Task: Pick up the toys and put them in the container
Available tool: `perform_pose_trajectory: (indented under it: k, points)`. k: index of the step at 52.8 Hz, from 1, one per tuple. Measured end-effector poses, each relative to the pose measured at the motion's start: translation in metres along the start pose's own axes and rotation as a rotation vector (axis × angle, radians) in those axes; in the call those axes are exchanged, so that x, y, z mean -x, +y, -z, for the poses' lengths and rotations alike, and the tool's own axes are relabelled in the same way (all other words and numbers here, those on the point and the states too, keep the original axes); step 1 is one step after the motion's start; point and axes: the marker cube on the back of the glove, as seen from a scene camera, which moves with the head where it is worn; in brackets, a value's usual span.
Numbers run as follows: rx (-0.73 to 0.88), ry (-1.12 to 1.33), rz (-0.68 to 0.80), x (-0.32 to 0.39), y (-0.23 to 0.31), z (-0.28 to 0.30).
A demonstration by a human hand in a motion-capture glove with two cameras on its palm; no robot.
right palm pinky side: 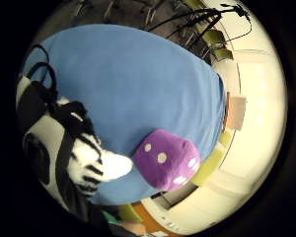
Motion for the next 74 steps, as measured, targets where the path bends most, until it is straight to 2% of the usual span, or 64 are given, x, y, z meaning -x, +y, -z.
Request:
perform_pose_trajectory:
  k: [16,26,34,39,41,44,48,53,56,60,67,71,74]
  points:
    - [-0.083,0.027,0.088,0.060,0.010,0.078]
    - [-0.183,0.035,0.196,0.139,0.026,0.149]
    - [-0.264,0.077,0.362,0.236,0.052,0.200]
    - [-0.330,0.080,0.567,0.323,0.080,0.231]
    - [-0.347,0.089,0.604,0.353,0.088,0.237]
    - [-0.359,0.088,0.594,0.395,0.096,0.240]
    - [-0.348,0.063,0.706,0.453,0.116,0.233]
    - [-0.319,0.024,0.734,0.501,0.131,0.219]
    - [-0.303,-0.026,0.727,0.491,0.114,0.213]
    - [-0.291,-0.021,0.788,0.458,0.085,0.204]
    - [-0.128,0.022,0.807,0.463,0.083,0.174]
    - [-0.102,0.047,0.766,0.459,0.078,0.165]
    - [-0.097,0.059,0.798,0.456,0.080,0.161]
